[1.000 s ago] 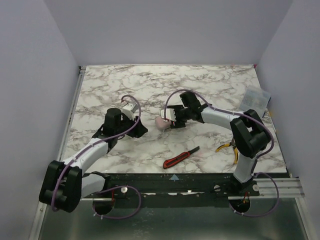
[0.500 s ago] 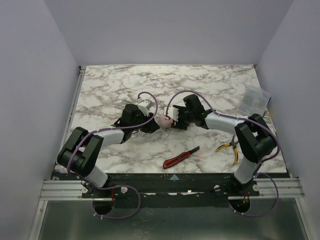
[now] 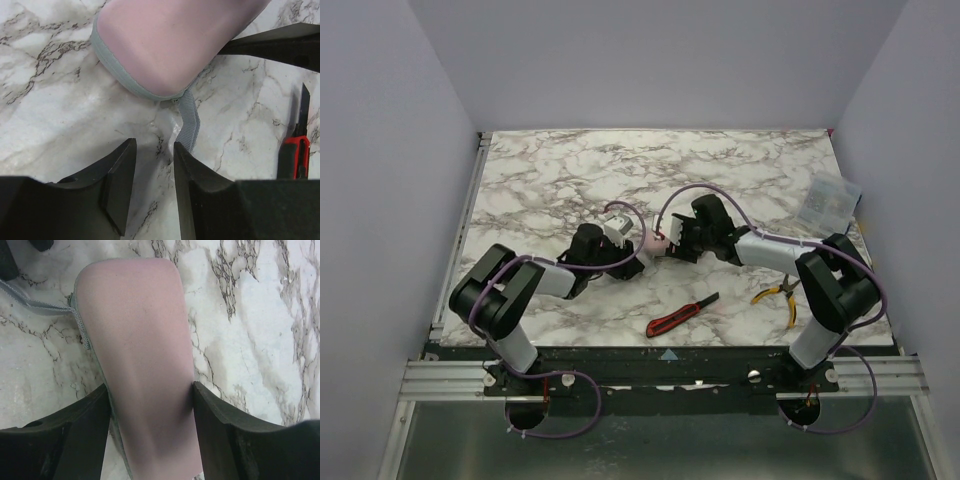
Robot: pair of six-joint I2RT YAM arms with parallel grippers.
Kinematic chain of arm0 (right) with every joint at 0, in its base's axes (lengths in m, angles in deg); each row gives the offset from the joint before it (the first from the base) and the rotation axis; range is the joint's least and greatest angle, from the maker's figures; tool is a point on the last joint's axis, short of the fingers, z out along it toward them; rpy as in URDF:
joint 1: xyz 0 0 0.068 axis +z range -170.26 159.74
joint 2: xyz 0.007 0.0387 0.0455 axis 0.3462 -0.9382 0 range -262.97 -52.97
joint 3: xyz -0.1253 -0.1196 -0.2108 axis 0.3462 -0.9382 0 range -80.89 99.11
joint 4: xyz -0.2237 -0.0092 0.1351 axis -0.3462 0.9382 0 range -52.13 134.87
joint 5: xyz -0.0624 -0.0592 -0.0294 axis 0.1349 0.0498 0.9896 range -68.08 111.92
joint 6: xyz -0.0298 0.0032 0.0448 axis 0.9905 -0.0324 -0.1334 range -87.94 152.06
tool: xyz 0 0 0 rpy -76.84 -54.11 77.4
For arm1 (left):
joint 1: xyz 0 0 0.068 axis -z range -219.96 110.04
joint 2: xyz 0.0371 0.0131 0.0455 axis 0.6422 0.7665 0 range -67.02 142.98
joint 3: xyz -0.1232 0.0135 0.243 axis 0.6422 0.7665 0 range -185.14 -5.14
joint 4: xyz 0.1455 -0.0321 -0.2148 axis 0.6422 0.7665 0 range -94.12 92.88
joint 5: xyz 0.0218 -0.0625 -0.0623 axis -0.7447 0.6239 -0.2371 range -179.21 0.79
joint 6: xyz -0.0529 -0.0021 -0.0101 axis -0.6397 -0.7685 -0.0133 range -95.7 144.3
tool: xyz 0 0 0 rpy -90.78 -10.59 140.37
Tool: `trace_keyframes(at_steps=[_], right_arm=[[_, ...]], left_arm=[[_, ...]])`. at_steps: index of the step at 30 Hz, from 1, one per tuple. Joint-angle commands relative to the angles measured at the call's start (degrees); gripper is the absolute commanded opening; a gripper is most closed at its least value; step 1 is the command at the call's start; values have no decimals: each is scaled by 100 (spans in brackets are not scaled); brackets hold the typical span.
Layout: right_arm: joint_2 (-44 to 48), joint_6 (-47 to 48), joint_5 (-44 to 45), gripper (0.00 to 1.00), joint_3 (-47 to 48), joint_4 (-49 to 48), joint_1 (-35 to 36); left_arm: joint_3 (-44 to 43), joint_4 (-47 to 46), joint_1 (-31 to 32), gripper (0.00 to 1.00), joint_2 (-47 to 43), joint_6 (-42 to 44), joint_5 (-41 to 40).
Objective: Open the umbrella
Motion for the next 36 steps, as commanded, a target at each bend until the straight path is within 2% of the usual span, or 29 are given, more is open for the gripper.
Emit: trace_keyframes(at_steps=[1, 6, 15, 26, 31, 34, 36], right_arm=[[-74, -437, 129, 62, -220, 738, -1], [-115, -571, 90, 61, -204, 791, -3], [-58, -593, -75, 60, -251, 940, -1], [-86, -700, -124, 57, -264, 1070, -2], [-47, -767, -163, 56, -353, 1070, -1], [-58, -788, -145, 55, -366, 1067, -1], [-57, -753, -114, 55, -379, 1062, 3]], left_arm=[[64, -745, 181, 39, 220, 238, -183], [-21, -1290, 348, 42, 587, 240, -274], [-150, -1423, 644, 38, 797, 238, -707], [-268, -1015, 757, 18, 661, 47, -1151], [-313, -1093, 766, 12, 584, -11, -1063], [-485, -1119, 763, 1, 555, -28, -1033], [-589, -1078, 755, 0, 555, -108, -1122]])
